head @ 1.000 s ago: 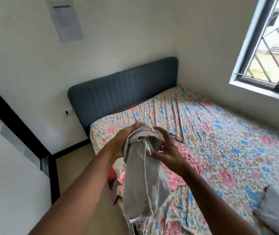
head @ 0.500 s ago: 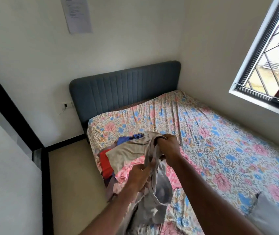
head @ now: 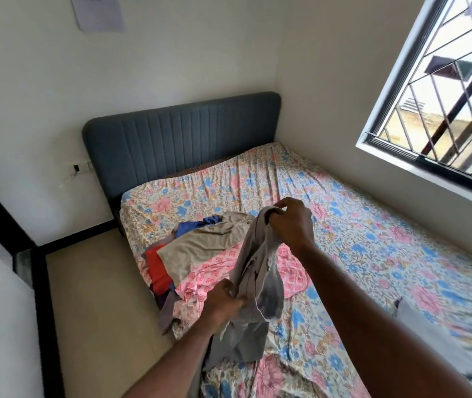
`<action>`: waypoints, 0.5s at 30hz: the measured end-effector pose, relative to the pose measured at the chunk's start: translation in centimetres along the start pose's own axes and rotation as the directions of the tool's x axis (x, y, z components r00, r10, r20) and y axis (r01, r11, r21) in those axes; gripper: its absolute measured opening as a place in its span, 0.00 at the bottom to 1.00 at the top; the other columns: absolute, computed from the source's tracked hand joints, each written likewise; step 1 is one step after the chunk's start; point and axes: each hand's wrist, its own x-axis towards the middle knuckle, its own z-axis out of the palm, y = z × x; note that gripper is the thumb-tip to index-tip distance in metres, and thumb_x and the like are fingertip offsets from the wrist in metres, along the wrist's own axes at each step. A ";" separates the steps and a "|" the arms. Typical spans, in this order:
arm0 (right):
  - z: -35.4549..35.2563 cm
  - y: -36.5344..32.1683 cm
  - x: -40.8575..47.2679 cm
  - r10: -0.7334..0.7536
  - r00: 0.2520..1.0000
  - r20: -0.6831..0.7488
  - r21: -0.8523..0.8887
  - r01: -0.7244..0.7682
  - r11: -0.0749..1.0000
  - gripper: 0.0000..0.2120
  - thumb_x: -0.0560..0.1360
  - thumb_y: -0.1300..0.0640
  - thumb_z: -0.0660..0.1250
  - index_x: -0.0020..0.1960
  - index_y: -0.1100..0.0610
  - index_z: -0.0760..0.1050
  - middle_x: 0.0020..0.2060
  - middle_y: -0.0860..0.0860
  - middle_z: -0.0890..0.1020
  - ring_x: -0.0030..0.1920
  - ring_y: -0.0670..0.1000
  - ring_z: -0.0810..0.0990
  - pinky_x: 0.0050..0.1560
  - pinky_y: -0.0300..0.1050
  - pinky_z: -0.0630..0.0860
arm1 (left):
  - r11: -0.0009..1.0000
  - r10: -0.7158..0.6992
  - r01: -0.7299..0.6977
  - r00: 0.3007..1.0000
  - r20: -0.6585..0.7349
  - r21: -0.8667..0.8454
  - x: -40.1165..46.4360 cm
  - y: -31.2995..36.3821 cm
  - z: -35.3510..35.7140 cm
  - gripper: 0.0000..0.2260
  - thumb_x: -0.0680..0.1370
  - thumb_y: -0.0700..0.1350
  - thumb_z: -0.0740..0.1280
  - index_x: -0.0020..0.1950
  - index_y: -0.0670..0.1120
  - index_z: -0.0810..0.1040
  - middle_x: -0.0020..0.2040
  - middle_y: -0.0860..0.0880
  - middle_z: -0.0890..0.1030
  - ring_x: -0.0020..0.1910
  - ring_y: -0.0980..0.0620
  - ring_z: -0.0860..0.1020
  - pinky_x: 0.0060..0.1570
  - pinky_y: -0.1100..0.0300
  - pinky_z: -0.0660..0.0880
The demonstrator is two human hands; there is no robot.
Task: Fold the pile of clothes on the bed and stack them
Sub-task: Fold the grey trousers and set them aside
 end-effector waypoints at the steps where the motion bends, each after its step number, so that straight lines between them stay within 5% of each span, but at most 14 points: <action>1: -0.2 0.0 0.2 0.009 1.000 0.009 0.057 -0.010 0.998 0.04 0.72 0.60 0.70 0.44 0.53 0.81 0.42 0.52 0.83 0.40 0.53 0.82 0.38 0.47 0.78 | 1.000 0.015 -0.015 1.000 0.017 -0.024 -0.2 0.5 0.2 0.17 0.69 0.57 0.78 0.46 0.51 0.75 0.42 0.52 0.81 0.40 0.53 0.78 0.36 0.60 0.73; 4: -1.1 -0.5 0.6 0.091 0.992 0.087 0.262 -0.111 0.959 0.06 0.72 0.63 0.71 0.47 0.55 0.80 0.45 0.55 0.84 0.41 0.53 0.82 0.37 0.46 0.77 | 0.980 0.064 -0.048 0.995 0.075 -0.194 -0.8 2.5 1.4 0.20 0.70 0.61 0.77 0.56 0.54 0.79 0.50 0.55 0.84 0.45 0.59 0.82 0.34 0.72 0.73; 8: -2.7 -1.0 0.6 0.043 0.946 0.322 0.455 -0.194 0.869 0.15 0.72 0.71 0.72 0.56 0.59 0.78 0.40 0.55 0.80 0.37 0.52 0.80 0.33 0.43 0.76 | 0.985 0.102 -0.095 0.994 0.046 -0.146 -0.8 4.1 3.1 0.20 0.72 0.45 0.77 0.63 0.50 0.78 0.50 0.53 0.84 0.43 0.58 0.81 0.35 0.72 0.75; 10: -3.5 -0.2 1.0 -0.022 0.980 0.199 0.323 -0.044 0.945 0.15 0.71 0.68 0.74 0.54 0.56 0.79 0.38 0.52 0.80 0.36 0.51 0.78 0.34 0.43 0.75 | 0.991 0.101 -0.098 0.994 0.035 -0.086 -0.6 4.2 2.7 0.11 0.77 0.39 0.67 0.54 0.54 0.75 0.41 0.54 0.79 0.36 0.59 0.75 0.39 0.61 0.80; 12: -4.8 1.0 1.6 -0.129 0.992 0.000 -0.002 0.129 0.992 0.12 0.69 0.64 0.73 0.50 0.53 0.81 0.38 0.51 0.82 0.37 0.51 0.78 0.36 0.42 0.73 | 0.990 0.009 -0.007 1.000 0.019 -0.141 0.0 3.8 1.2 0.09 0.81 0.38 0.59 0.46 0.49 0.76 0.39 0.47 0.78 0.35 0.52 0.77 0.42 0.52 0.81; 15: -7.0 2.8 2.3 -0.219 0.969 -0.118 -0.259 0.183 0.948 0.11 0.67 0.66 0.70 0.45 0.53 0.81 0.39 0.53 0.82 0.39 0.55 0.79 0.39 0.44 0.70 | 0.949 -0.007 0.034 0.996 0.084 -0.314 1.3 2.0 -1.6 0.12 0.78 0.48 0.63 0.41 0.43 0.80 0.38 0.41 0.81 0.34 0.46 0.79 0.40 0.47 0.79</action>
